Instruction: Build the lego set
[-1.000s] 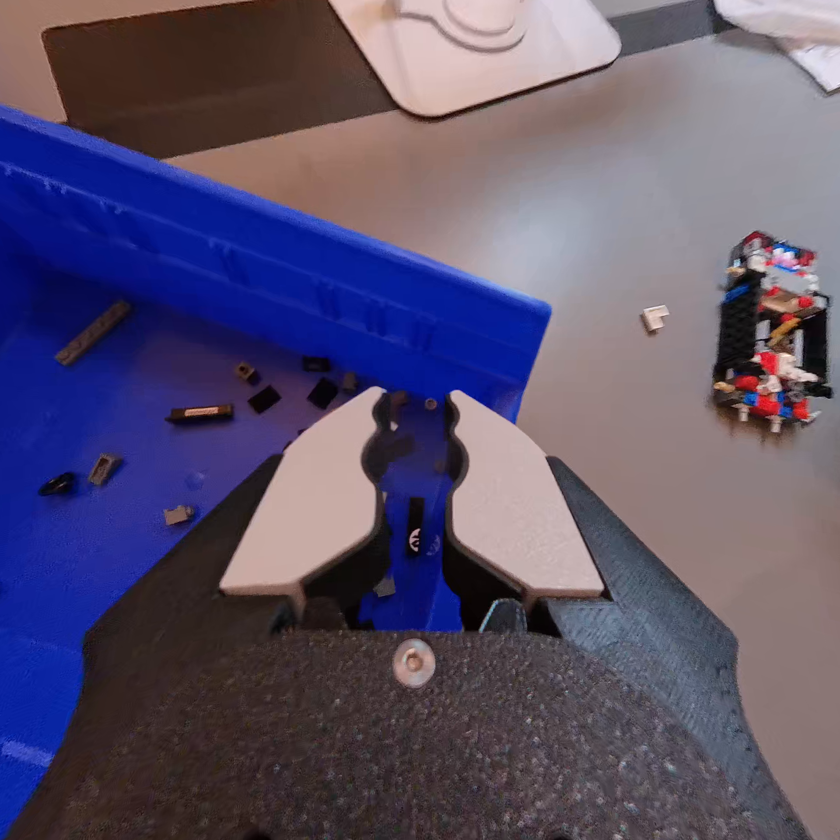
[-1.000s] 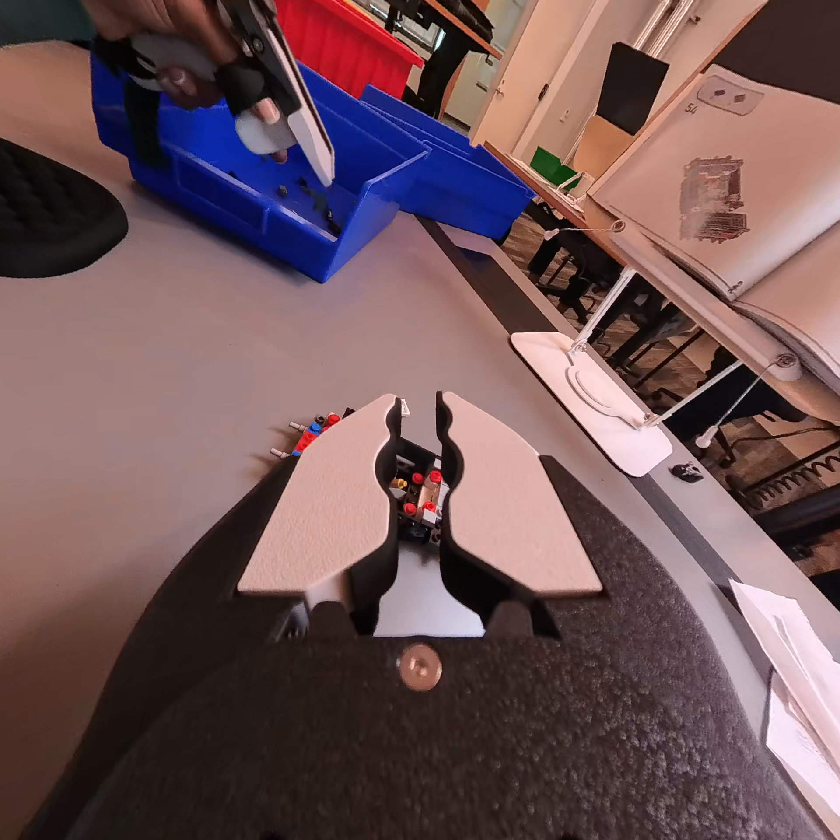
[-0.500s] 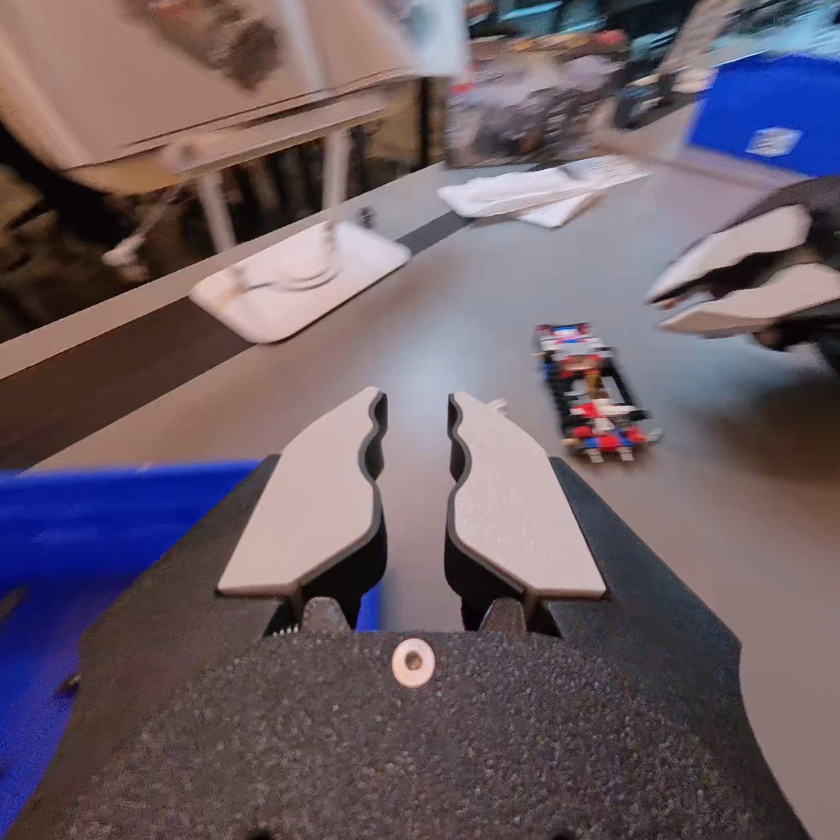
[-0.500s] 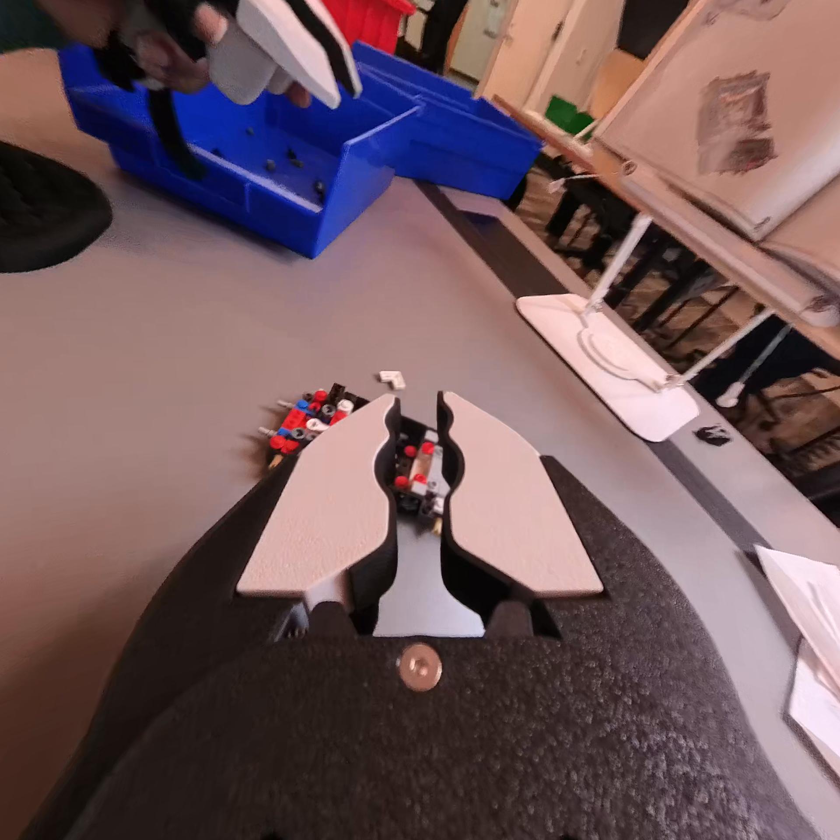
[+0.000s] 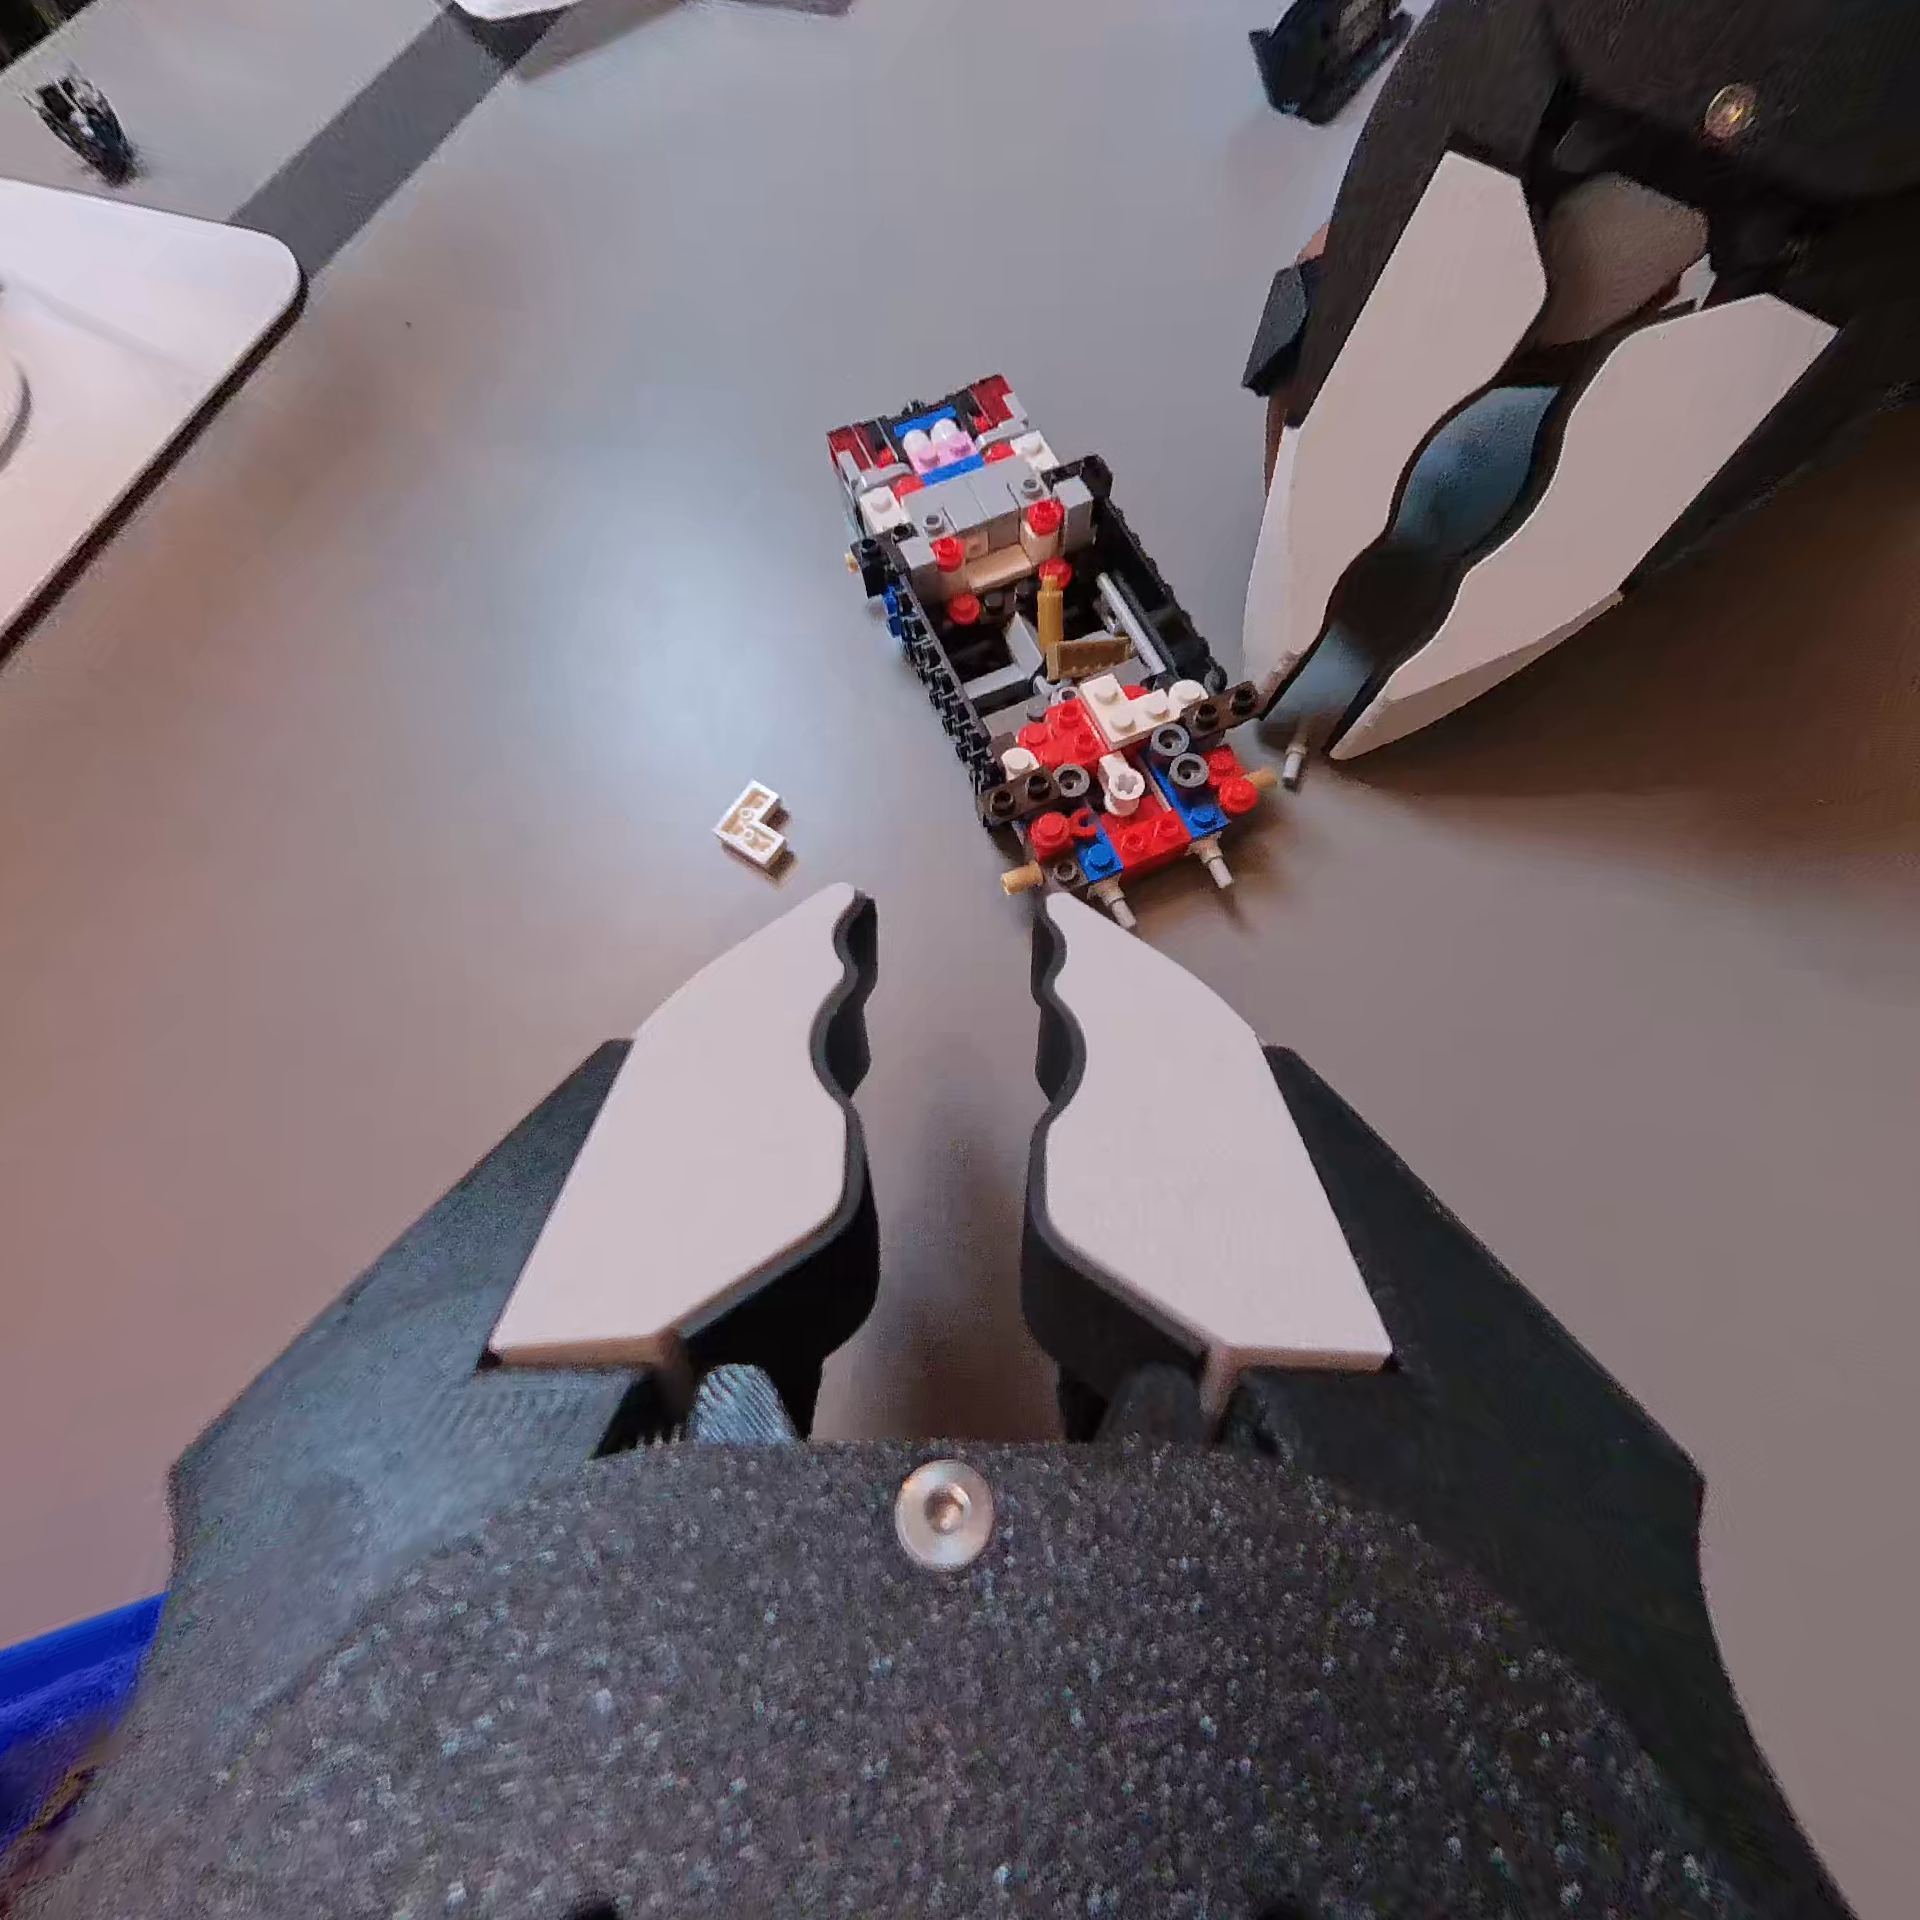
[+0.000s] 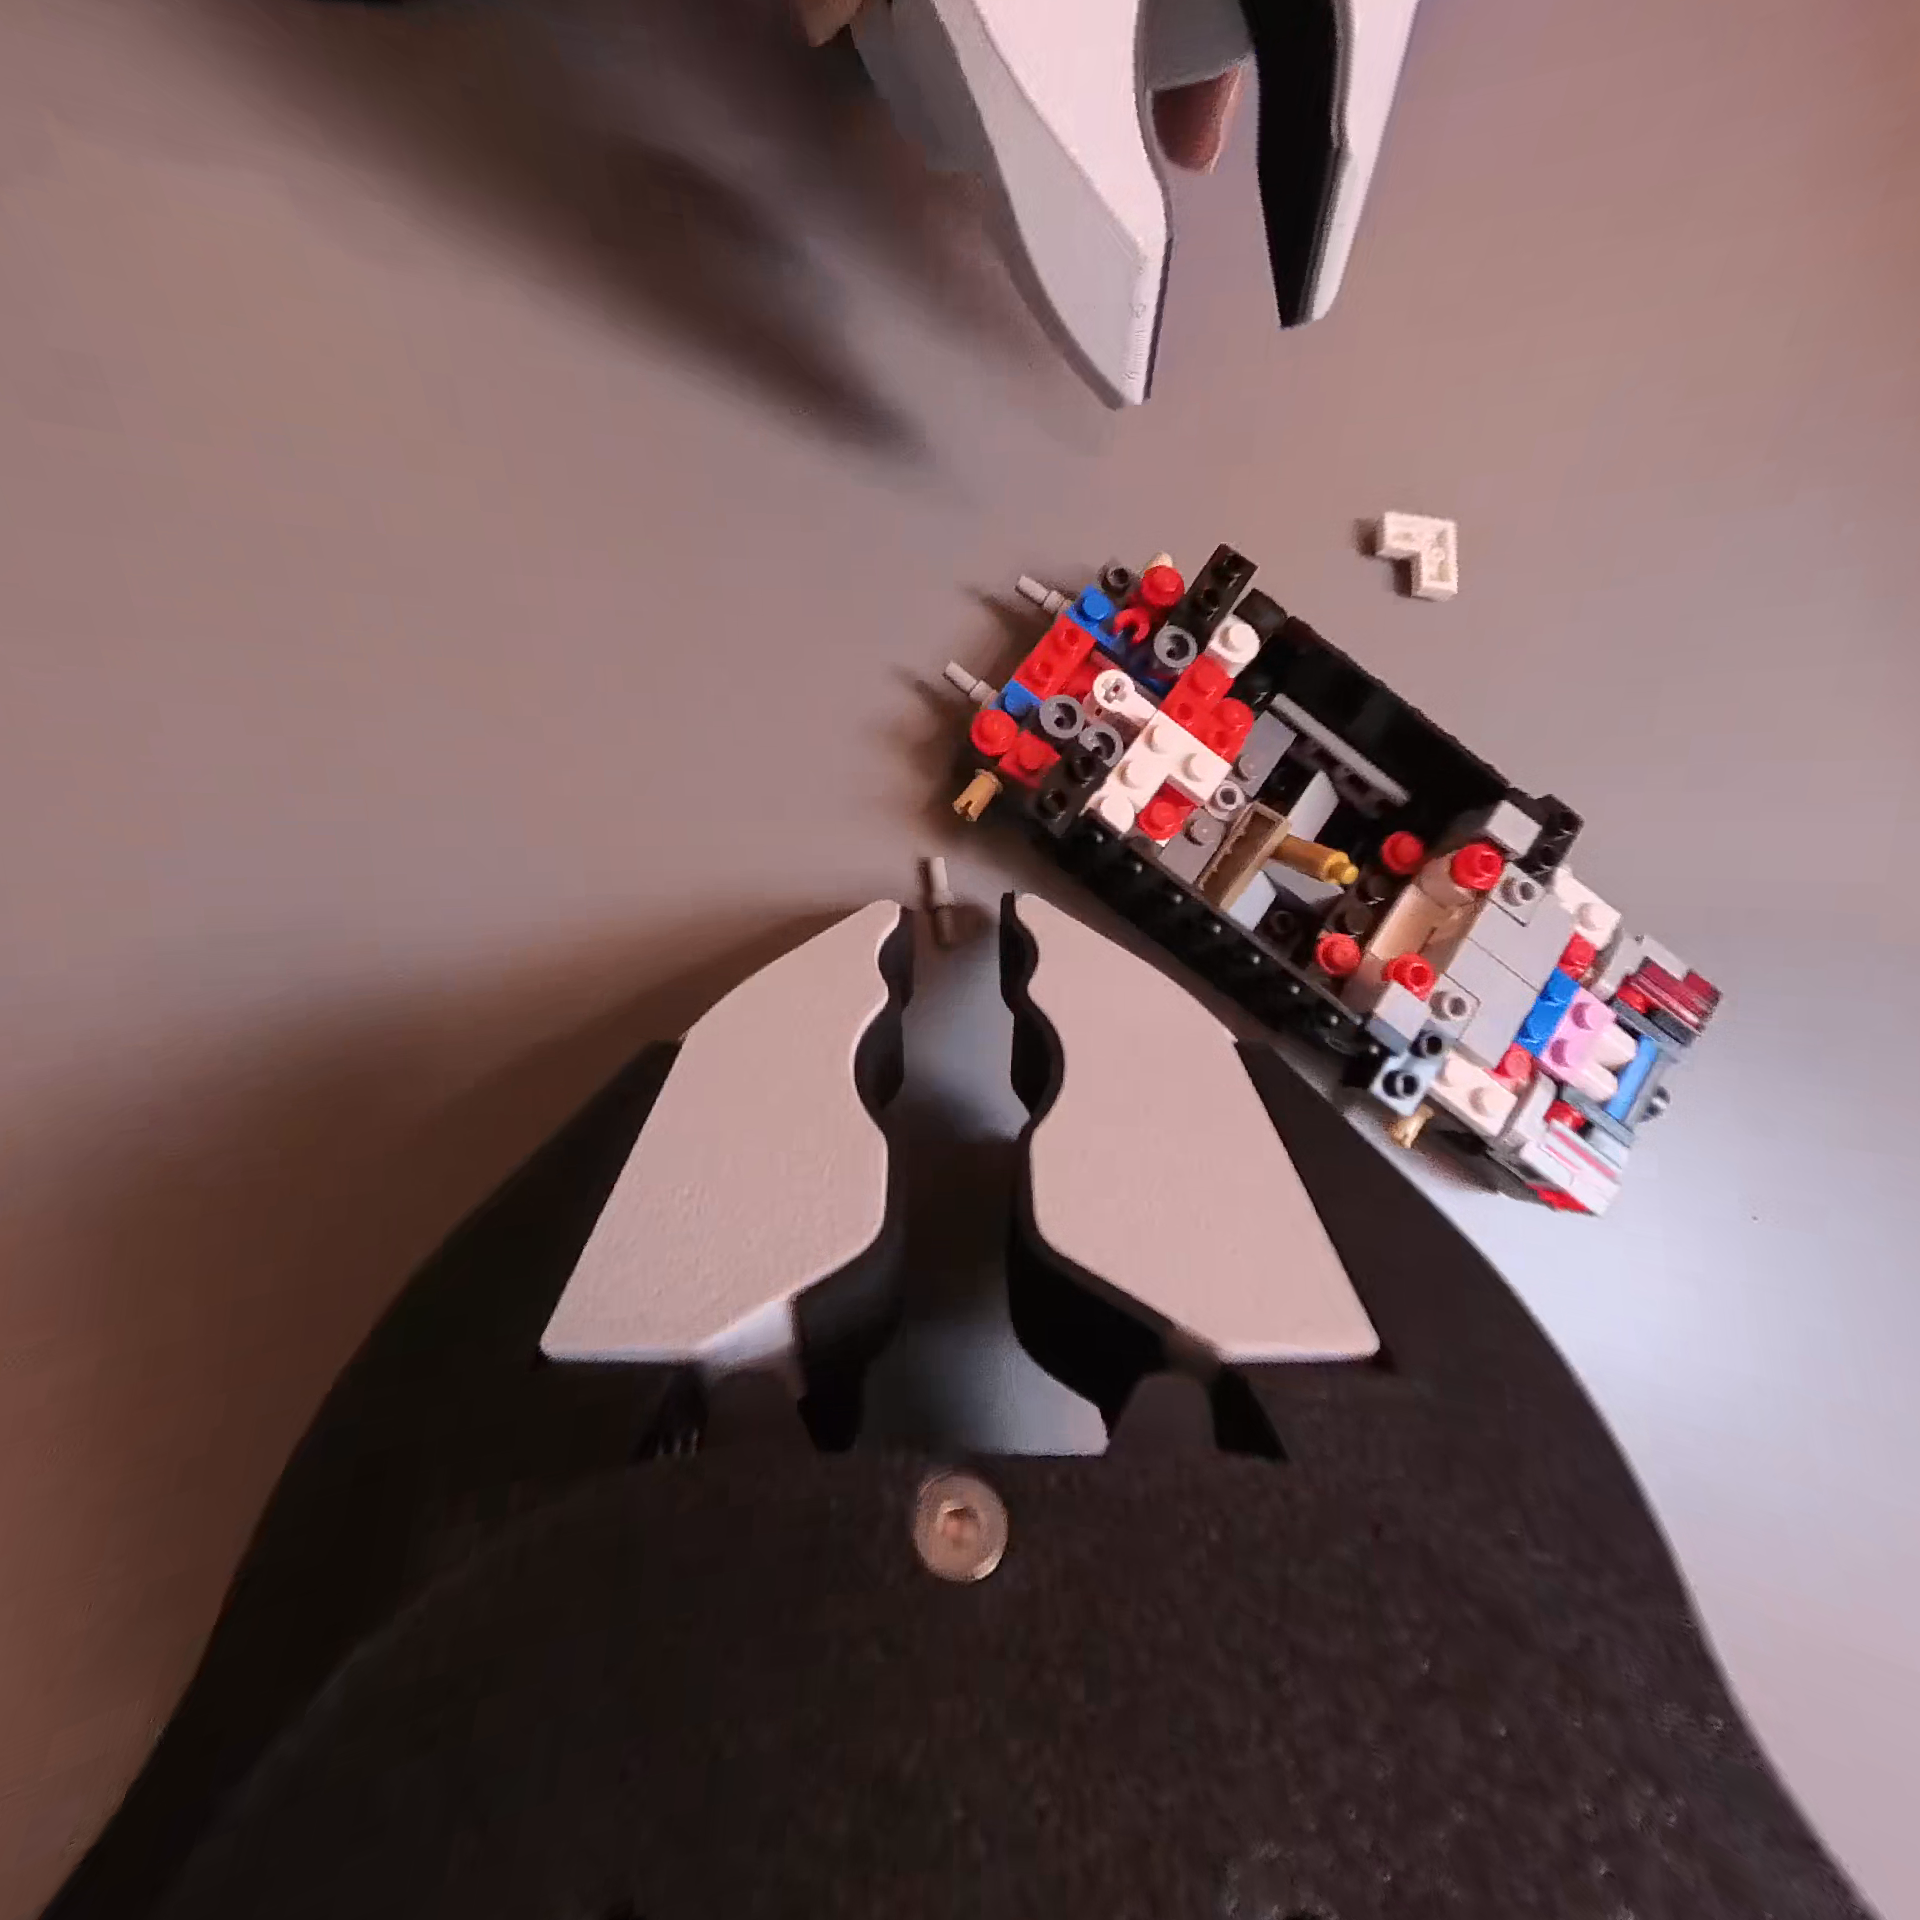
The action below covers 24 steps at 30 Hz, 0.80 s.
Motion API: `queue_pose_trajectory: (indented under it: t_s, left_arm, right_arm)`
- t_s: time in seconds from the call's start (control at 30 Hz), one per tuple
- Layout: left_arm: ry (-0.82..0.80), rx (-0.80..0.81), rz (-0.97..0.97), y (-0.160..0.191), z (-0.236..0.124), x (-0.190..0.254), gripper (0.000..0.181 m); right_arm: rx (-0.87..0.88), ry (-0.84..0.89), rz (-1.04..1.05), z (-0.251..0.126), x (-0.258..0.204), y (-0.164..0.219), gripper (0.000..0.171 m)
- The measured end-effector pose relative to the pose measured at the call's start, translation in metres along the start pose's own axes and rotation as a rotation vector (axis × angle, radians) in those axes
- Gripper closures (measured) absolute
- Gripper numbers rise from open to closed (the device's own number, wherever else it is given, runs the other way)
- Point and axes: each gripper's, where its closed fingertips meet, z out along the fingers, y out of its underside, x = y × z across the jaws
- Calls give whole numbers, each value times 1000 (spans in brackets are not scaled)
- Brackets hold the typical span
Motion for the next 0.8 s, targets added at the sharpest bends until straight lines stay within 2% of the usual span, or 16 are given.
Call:
queue_pose_trajectory:
  t_s: [0.13,0.23,0.3,0.4,0.47,0.57,0.8]
  left_arm:
    - [13,0,2,-1,3,3,154]
    - [34,39,26,-7,-1,10,155]
    - [115,100,27,-16,-6,24,156]
    - [252,196,33,-32,-13,52,159]
    - [293,226,20,-40,-13,63,160]
    - [379,260,-53,-49,-15,74,161]
    - [372,243,-32,-48,-14,78,169]
  right_arm:
    - [-64,-59,21,2,-4,0,166]
    - [-59,-55,0,2,-5,0,168]
    - [1,-44,-18,-2,-6,-4,168]
    - [220,-2,-26,-19,-4,-34,169]
    - [291,32,-49,-29,-3,-47,169]
    - [327,46,-71,-33,-7,-57,169]
    - [372,56,-75,-36,-10,-66,168]
